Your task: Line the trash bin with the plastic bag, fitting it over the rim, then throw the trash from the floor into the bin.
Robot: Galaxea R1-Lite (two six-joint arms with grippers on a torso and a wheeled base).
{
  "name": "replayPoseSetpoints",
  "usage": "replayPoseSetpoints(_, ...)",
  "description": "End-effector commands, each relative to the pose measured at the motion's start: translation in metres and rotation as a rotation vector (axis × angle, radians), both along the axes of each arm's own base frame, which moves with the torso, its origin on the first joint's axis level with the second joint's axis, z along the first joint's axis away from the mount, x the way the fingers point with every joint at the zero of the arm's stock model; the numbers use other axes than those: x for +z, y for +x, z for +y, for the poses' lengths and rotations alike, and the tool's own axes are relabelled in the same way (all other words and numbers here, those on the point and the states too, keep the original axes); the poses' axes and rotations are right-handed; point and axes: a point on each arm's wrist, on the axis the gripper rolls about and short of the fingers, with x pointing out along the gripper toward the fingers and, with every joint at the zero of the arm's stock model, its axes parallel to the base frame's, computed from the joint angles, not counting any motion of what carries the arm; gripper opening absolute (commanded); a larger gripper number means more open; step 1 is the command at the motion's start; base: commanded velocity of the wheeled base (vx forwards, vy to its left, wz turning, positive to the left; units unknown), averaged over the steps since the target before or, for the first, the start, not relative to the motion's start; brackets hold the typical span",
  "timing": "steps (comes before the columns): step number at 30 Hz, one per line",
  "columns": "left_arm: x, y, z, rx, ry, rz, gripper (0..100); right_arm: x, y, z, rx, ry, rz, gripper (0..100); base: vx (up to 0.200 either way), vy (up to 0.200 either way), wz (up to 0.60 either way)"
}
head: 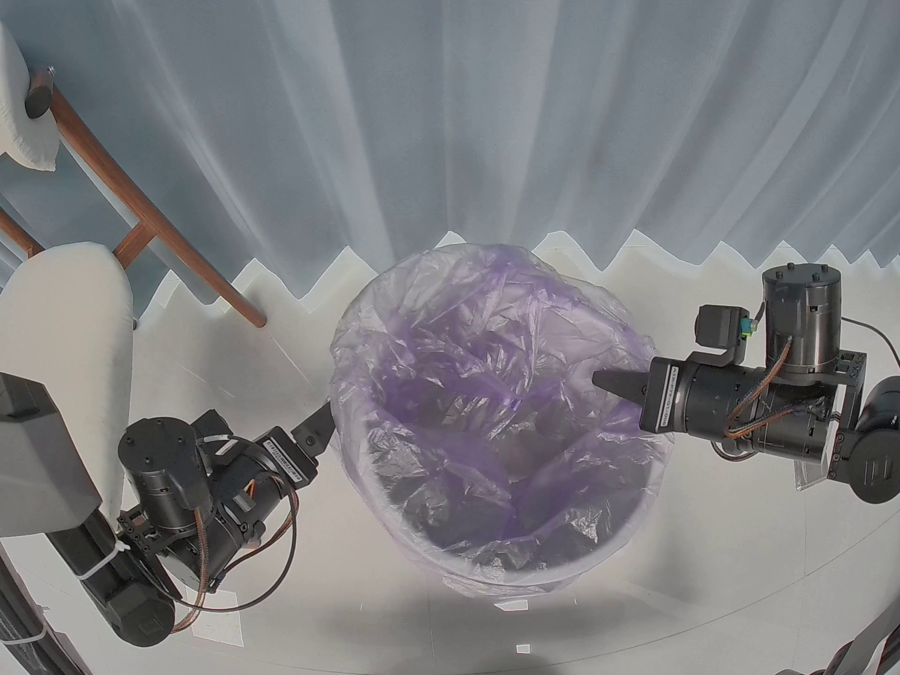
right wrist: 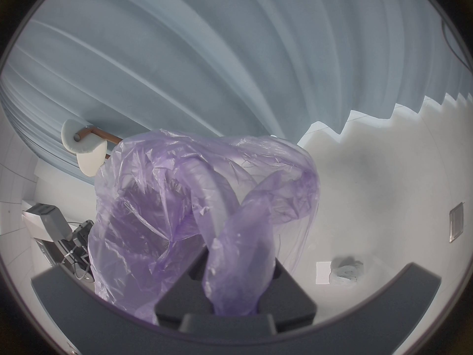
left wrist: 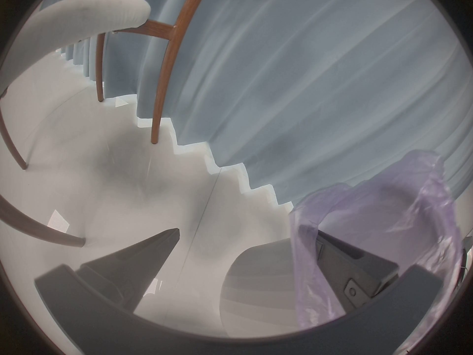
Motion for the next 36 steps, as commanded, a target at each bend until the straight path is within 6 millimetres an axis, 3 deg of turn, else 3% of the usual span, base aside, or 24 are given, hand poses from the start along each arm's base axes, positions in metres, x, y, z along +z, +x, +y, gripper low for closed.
replayPoseSetpoints(1,0.026,-0.021,0.003,-0.033,-0.043,-0.083,100,-0.002,0.000,-0.005,-0.014,-0.012,0.001,0,0.000,0.000,0.00)
replayPoseSetpoints(7,0.041,-0.044,0.013,-0.047,-0.068,-0.135,100,-0.008,0.005,-0.015,-0.046,-0.046,0.004,0,0.000,0.000,0.00)
replayPoseSetpoints(12,0.061,-0.062,0.025,-0.042,-0.117,-0.220,100,-0.035,0.004,-0.025,-0.038,-0.156,0.047,0,0.000,0.000,0.00)
replayPoseSetpoints(19,0.085,-0.090,0.044,-0.035,-0.188,-0.349,100,-0.048,0.003,-0.028,-0.040,-0.182,0.091,0,0.000,0.000,0.00)
replayPoseSetpoints(27,0.085,-0.108,0.060,0.004,-0.130,-0.400,100,-0.071,0.000,-0.036,-0.054,-0.215,0.145,0,0.000,0.000,0.00)
replayPoseSetpoints(33,0.090,-0.111,0.081,0.142,-0.124,-0.442,100,-0.088,0.015,-0.025,-0.019,-0.223,0.060,0,0.000,0.000,0.00)
replayPoseSetpoints(36,0.092,-0.116,0.087,0.147,-0.097,-0.452,100,-0.102,0.034,-0.016,-0.010,-0.204,0.006,0,0.000,0.000,0.00)
